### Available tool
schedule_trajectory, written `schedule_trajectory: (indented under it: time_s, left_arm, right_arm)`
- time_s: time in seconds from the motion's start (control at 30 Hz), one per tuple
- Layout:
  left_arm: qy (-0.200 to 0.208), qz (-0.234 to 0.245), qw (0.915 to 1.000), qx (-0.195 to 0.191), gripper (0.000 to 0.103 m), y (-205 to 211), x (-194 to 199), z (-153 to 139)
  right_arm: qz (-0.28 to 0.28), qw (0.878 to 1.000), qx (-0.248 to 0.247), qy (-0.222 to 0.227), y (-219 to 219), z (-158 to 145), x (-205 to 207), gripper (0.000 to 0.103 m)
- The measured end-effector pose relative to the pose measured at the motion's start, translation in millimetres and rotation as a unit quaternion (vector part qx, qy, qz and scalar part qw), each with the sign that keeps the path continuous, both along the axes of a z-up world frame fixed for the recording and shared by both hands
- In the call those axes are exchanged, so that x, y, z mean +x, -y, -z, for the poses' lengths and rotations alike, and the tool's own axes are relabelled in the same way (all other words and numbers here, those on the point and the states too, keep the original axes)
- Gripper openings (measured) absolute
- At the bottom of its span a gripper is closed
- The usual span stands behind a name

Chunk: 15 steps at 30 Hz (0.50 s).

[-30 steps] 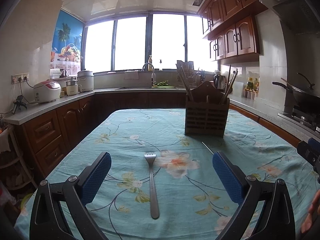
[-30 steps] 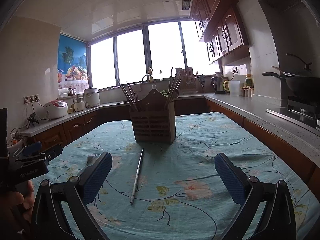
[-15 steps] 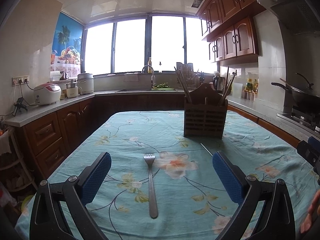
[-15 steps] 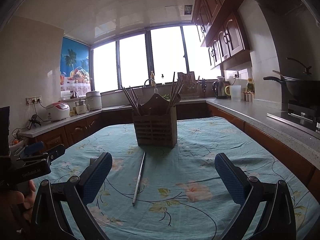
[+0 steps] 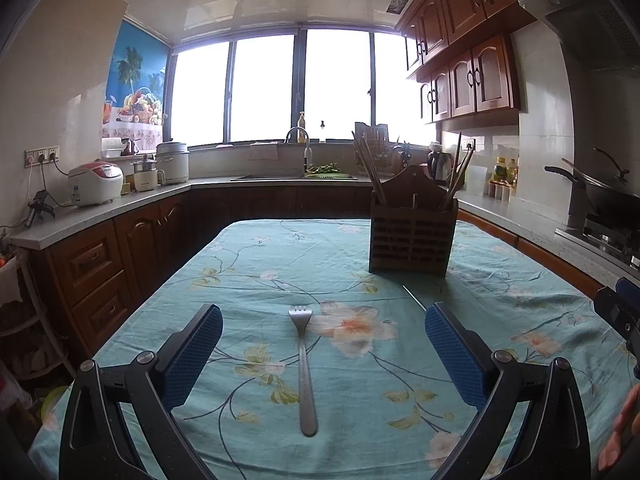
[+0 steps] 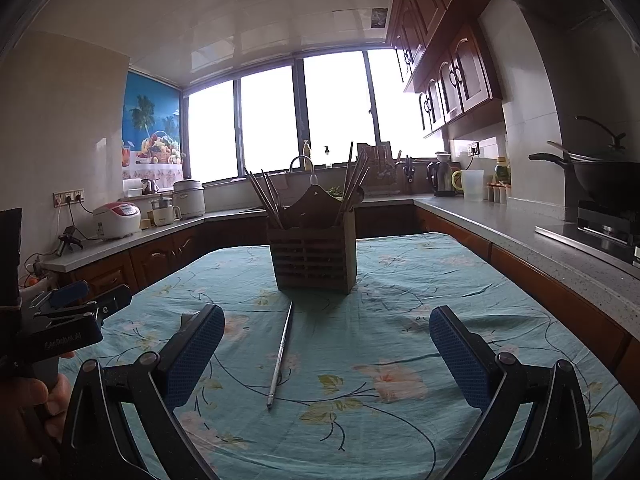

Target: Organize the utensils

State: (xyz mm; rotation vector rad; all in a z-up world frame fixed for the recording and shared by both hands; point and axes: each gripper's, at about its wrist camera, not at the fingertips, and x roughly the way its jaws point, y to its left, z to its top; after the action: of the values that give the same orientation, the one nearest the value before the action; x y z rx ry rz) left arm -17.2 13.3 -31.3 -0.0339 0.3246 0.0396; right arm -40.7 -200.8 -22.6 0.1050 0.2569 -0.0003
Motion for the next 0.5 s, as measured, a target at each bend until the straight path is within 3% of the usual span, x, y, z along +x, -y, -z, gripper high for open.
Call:
schedule_trajectory:
  time_s: [0.5]
  left_arm:
    - [0.000, 0.001, 1.0000, 0.005, 0.102, 5.5, -0.6, 2.4]
  right_arm:
    - [-0.004, 1.000, 0.001, -0.001, -0.9, -0.3, 1.6, 0.103]
